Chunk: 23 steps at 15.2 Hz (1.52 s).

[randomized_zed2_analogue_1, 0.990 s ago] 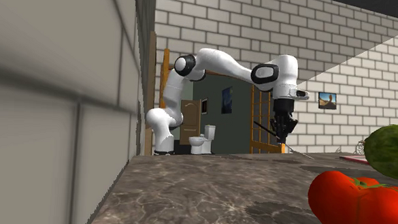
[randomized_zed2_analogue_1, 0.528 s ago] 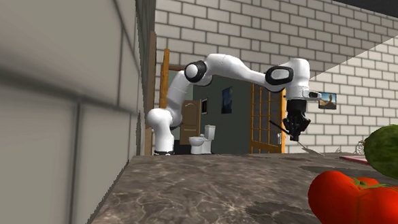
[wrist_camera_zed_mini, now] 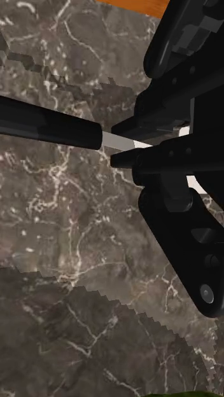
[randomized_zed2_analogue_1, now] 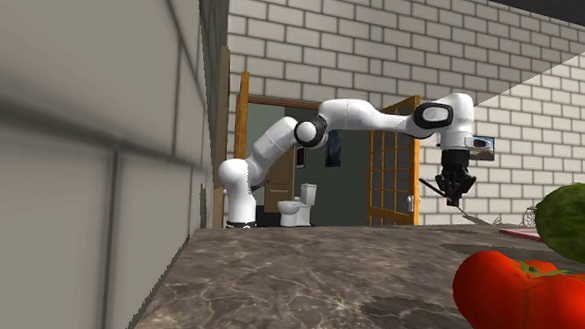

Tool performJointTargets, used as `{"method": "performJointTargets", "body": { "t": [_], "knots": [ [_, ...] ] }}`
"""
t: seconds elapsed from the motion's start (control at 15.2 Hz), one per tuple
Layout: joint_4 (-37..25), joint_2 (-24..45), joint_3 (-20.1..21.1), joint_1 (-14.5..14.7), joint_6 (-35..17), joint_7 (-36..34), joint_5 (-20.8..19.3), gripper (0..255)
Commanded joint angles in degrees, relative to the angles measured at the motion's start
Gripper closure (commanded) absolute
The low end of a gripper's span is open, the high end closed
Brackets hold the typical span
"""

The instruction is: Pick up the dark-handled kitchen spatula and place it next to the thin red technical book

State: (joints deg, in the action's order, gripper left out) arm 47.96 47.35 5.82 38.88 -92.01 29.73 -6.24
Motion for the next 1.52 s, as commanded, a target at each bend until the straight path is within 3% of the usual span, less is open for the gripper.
{"method": "performJointTargets", "body": {
  "t": [0.0, 0.13, 0.53, 0.92, 1.39, 1.45],
  "knots": [
    [-19.3, 10.9, -0.3, 2.6, 8.6, -0.7, -0.3, 255],
    [-10.7, 7.0, -0.2, 2.0, 3.9, -1.1, -0.2, 255],
    [-1.4, 4.4, 0.0, 1.4, -2.8, -1.5, -0.2, 255],
    [3.5, 4.0, 0.0, 1.2, -7.3, -1.8, -0.3, 255],
    [3.5, 4.0, 0.0, 1.2, -7.3, -1.8, -0.3, 255],
    [3.5, 4.0, 0.0, 1.2, -7.3, -1.8, -0.3, 0]
  ]
}}
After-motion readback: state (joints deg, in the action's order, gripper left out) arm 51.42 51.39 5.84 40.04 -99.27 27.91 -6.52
